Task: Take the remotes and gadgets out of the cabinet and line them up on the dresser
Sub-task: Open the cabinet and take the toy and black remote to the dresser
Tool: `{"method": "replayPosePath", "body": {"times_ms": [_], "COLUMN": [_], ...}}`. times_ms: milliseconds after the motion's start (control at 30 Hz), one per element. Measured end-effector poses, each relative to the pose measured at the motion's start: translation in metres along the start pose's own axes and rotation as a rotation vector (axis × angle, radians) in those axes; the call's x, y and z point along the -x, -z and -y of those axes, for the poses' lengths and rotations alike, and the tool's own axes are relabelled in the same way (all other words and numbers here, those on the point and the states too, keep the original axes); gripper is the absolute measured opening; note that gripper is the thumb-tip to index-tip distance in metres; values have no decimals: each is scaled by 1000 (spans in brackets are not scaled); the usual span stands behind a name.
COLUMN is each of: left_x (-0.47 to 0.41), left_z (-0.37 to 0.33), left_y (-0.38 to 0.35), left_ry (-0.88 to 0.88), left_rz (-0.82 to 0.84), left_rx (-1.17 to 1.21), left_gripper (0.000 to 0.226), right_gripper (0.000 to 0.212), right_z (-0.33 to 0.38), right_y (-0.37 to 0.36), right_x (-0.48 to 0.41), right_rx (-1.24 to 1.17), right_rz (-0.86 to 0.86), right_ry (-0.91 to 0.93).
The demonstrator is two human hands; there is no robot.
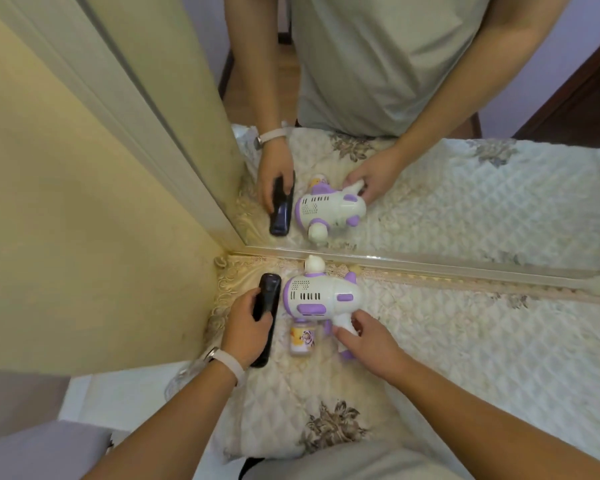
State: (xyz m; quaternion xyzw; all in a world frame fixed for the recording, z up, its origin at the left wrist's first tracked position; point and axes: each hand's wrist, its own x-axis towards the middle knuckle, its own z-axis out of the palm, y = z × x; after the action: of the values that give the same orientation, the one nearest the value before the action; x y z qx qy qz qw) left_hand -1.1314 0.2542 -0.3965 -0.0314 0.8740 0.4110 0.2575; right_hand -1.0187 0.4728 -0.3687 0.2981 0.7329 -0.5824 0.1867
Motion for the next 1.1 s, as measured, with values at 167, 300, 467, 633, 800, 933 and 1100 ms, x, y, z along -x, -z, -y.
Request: {"method": "replayPosePath", "body": {"times_ms": [167, 300, 467, 633, 800, 933, 1100], "left_x": [58, 107, 163, 213, 282, 341, 412], "left_z": [-24, -34, -34, -29, -9, 13, 47], "left_y": [5, -1, -15, -24, -31, -35, -40], "left_ry": [-81, -141, -120, -92, -42, -8, -7], "left_rz": [-76, -187, -290, -440, -558, -673, -803], "left_rx": [-124, -278, -419, -595, -665, -618, -621], "left_gripper": [40, 41, 49, 52, 51, 49, 43], "right_gripper": [18, 46, 48, 50, 50, 48, 52], "right_z": [-6, -13, -16, -15, -8, 3, 6], "right_y": [13, 31, 48, 48, 22, -7, -58], "right_x": [16, 35, 63, 81, 106, 144, 197], "right_rx": [174, 417, 663, 831, 957, 999, 1074], "right_rz": [29, -2, 29, 98, 224, 313, 485], "right_ry": [100, 199, 512, 825, 1135, 1349, 1548]}}
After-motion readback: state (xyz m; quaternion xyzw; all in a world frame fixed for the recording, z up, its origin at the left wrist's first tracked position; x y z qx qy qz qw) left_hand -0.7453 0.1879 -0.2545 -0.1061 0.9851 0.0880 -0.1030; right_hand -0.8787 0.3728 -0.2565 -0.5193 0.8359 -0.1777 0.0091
